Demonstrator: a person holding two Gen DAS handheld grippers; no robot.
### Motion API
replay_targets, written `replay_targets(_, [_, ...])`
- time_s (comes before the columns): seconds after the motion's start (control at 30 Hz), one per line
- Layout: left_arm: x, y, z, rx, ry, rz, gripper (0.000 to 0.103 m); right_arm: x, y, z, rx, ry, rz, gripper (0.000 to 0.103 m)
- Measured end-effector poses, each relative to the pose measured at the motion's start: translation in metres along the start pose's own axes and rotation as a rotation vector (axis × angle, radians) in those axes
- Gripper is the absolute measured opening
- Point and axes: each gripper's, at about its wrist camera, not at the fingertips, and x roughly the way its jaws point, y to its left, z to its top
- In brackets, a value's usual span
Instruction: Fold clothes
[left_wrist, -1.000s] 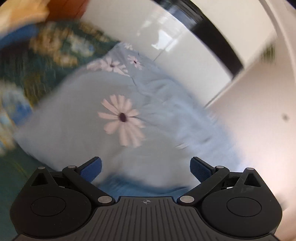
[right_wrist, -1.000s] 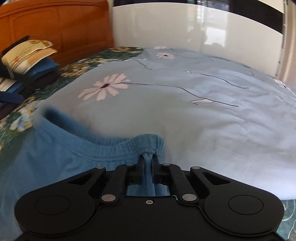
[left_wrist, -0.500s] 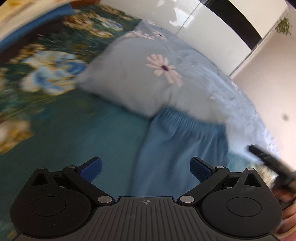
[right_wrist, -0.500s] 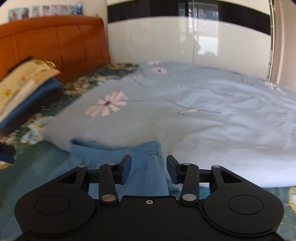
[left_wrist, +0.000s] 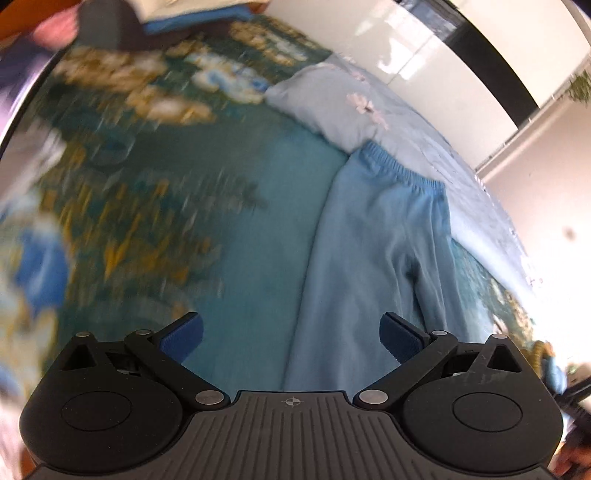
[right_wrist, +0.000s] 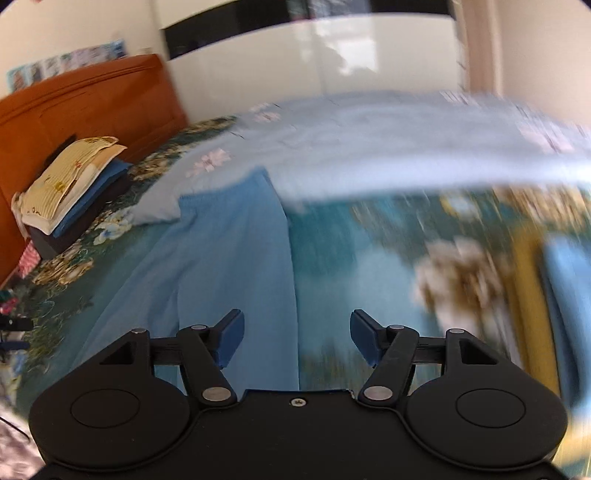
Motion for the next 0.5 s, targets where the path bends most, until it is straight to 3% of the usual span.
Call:
replay_targets(0.17, [-0.020, 0.013, -0.042, -0.029, 0.081, 0.033, 0.103, -0.026, -0.018, -0.079, 0.194, 0.082, -0.003, 0.064])
replay_targets(0.3, [-0.034, 0.025, -0.068, -0.055, 0.107, 0.072, 0.103, -0.033, -0.008, -0.120, 0.292, 0.136, 0.079, 0.064])
replay_targets(0.5, [-0.045, 0.034, -0.097, -0.045, 0.135, 0.120, 0.103, -0.034, 0.066, -0.127, 0.113, 0.148, 0.264, 0.064])
